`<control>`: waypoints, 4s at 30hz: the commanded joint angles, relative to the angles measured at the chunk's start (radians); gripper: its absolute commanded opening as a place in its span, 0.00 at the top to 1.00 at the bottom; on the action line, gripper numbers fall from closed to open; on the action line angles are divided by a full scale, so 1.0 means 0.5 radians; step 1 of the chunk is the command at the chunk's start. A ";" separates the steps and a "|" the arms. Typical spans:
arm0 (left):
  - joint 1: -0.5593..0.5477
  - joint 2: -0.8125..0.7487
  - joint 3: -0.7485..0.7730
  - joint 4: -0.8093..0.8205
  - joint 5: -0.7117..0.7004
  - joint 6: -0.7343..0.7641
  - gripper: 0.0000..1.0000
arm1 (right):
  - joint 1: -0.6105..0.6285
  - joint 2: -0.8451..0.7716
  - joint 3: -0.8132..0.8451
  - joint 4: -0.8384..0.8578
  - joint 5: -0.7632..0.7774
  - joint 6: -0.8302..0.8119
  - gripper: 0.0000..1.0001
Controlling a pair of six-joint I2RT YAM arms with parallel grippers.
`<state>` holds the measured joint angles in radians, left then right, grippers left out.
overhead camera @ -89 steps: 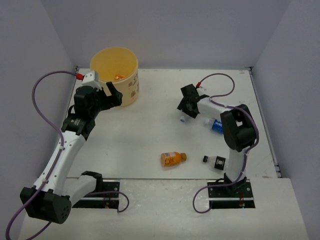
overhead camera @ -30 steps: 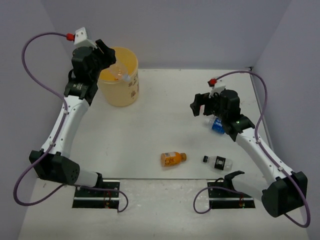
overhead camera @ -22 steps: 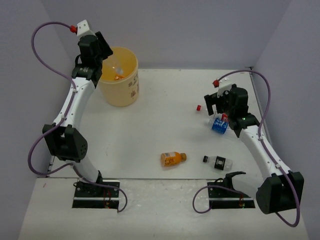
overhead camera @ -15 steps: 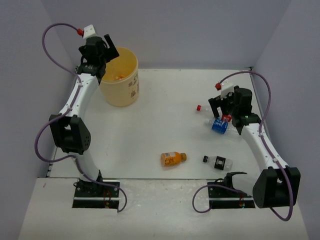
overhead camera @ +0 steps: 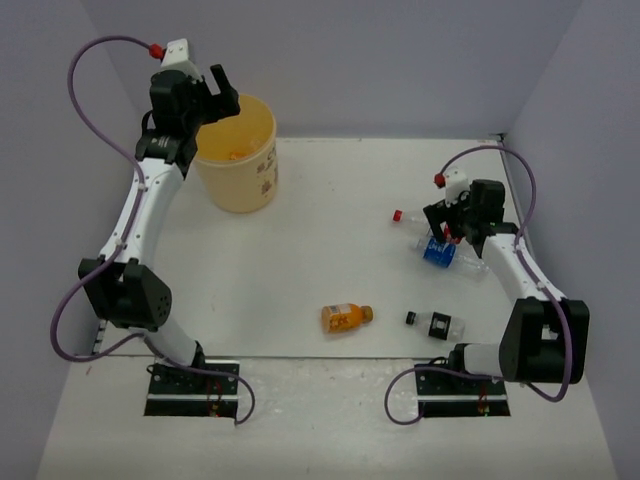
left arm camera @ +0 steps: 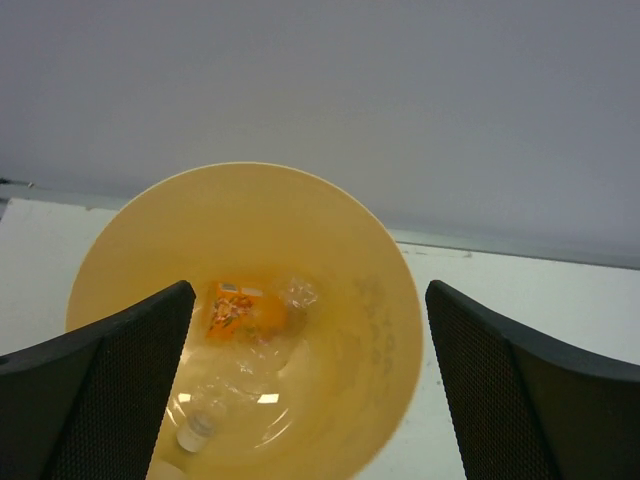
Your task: Put the plastic bottles in the bin
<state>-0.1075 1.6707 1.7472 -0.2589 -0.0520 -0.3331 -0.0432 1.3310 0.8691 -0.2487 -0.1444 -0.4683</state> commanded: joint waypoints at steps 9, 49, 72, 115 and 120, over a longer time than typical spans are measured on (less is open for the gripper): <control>0.012 -0.714 -0.976 0.447 0.577 -0.050 0.00 | -0.223 0.436 0.315 -0.146 -0.045 -0.007 0.01; 0.012 -1.056 -0.973 0.195 0.619 -0.153 0.00 | -0.223 0.736 0.924 -0.329 -0.193 -0.103 0.97; -0.706 -0.650 -0.952 0.573 0.633 -0.292 0.00 | 1.062 -0.109 0.490 0.314 -0.772 1.294 1.00; -0.135 0.046 0.037 0.657 -1.213 0.053 0.59 | 1.234 -0.674 -0.017 0.206 0.339 1.718 0.01; -0.135 0.222 0.301 0.379 -1.181 0.083 0.00 | 1.213 -0.765 -0.148 0.158 0.435 1.722 0.01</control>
<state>-0.1714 1.7541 1.7854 -0.0344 -0.5828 -0.3362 0.5747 1.0054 0.8414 -0.1694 -0.0110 0.3642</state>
